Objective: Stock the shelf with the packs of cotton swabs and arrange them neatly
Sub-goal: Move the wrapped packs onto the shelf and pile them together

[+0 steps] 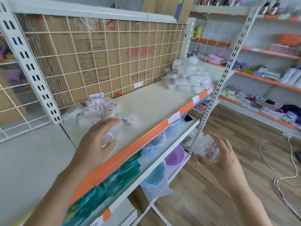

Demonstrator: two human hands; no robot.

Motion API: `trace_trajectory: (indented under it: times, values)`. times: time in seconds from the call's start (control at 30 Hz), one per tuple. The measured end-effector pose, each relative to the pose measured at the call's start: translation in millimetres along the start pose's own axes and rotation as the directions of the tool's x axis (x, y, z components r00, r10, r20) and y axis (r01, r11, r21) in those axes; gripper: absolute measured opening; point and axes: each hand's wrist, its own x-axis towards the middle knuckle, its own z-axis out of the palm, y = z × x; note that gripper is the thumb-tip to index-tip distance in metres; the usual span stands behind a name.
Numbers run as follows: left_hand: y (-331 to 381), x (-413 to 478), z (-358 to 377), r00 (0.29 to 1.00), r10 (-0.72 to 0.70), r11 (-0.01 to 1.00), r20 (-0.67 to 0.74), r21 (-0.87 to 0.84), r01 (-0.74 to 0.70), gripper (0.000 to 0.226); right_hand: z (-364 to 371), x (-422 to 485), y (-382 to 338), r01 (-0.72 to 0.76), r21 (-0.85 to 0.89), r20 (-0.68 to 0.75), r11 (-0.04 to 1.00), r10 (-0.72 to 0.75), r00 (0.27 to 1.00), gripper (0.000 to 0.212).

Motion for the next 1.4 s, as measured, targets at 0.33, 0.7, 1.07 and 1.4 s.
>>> trace_trajectory:
  times: [0.33, 0.7, 1.07, 1.4]
  values:
    - [-3.2, 143.3, 85.1, 0.985, 0.164, 0.981, 0.046, -0.114, -0.158, 0.06, -11.1, 98.7, 40.2, -0.096, -0.091, -0.09, 0.991, 0.088, 0.992, 0.078]
    - [5.9, 228.4, 180.2, 0.993, 0.119, 0.991, 0.017, -0.067, -0.117, 0.058, -17.2, 206.2, 132.9, -0.1, -0.061, -0.042, 0.993, 0.097, 0.994, 0.079]
    - [39.1, 305.0, 302.1, 0.995, -0.06, 0.997, -0.073, 0.046, 0.064, 0.067, -46.0, 351.8, 243.0, 0.087, 0.015, 0.122, 0.996, -0.088, 0.989, 0.077]
    - [36.5, 353.2, 333.9, 0.979, -0.157, 0.976, -0.13, 0.132, 0.174, 0.065, -33.7, 437.2, 284.0, 0.133, 0.04, 0.235, 0.99, -0.139, 0.962, 0.085]
